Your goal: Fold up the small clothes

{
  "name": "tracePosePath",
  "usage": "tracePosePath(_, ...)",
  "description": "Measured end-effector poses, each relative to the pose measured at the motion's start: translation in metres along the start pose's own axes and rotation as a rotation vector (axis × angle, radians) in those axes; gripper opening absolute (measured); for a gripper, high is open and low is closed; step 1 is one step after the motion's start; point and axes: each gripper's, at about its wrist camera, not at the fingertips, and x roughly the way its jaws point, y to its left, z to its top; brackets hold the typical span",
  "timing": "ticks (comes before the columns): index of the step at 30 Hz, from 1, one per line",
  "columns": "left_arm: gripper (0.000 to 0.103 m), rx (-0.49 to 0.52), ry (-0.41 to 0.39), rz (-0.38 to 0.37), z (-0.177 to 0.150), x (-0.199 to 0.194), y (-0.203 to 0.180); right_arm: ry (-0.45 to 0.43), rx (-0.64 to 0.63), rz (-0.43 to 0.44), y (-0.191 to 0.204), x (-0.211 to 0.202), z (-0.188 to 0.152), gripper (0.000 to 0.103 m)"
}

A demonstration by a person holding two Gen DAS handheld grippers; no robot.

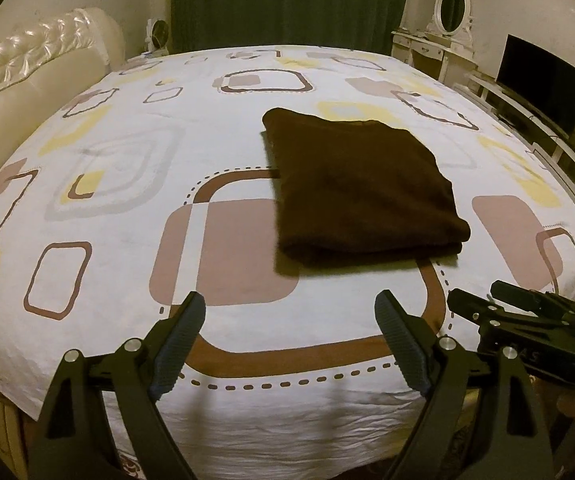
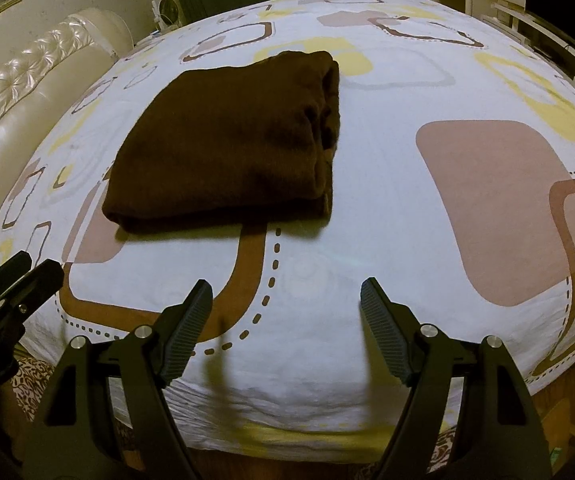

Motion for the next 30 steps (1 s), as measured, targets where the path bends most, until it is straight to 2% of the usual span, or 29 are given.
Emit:
tracePosePath(9, 0.087, -0.01, -0.019, -0.022, 0.001, -0.003, 0.001, 0.008, -0.002, 0.001, 0.0, 0.003, -0.001, 0.076)
tracePosePath(12, 0.091, -0.029, -0.025, -0.037, 0.001, -0.004, 0.003, 0.014, -0.004, 0.003, 0.0, 0.005, -0.002, 0.076)
tracePosePath(14, 0.092, -0.052, -0.024, -0.011, 0.002, -0.002, 0.005, 0.016, -0.005, 0.003, 0.001, 0.005, -0.003, 0.076)
tracePosePath(17, 0.093, -0.065, 0.001, 0.071, 0.002, 0.001, 0.007, 0.019, -0.006, 0.004, 0.001, 0.006, -0.004, 0.076)
tracePosePath(18, 0.093, -0.064, -0.007, 0.08, 0.002, 0.0, 0.008, 0.019, -0.006, 0.004, 0.0, 0.006, -0.005, 0.076)
tracePosePath(19, 0.093, -0.045, -0.021, 0.058, 0.003, -0.002, 0.008, 0.02, -0.007, 0.004, 0.0, 0.006, -0.005, 0.076)
tracePosePath(22, 0.093, 0.038, -0.054, 0.05, 0.012, -0.011, 0.005, 0.023, 0.01, 0.022, -0.002, 0.004, -0.004, 0.076)
tracePosePath(25, 0.093, -0.016, -0.092, 0.034, 0.034, -0.015, 0.032, -0.003, 0.031, 0.059, -0.006, -0.008, 0.009, 0.076)
tracePosePath(26, 0.093, -0.037, -0.091, 0.05, 0.048, -0.009, 0.049, -0.02, 0.039, 0.075, -0.009, -0.013, 0.017, 0.077)
tracePosePath(27, 0.093, -0.045, -0.08, 0.09, 0.06, 0.0, 0.064, -0.034, 0.047, 0.087, -0.012, -0.017, 0.024, 0.082)
tracePosePath(30, 0.093, -0.055, -0.048, 0.193, 0.096, 0.036, 0.111, -0.111, 0.069, 0.092, -0.034, -0.023, 0.066, 0.087)
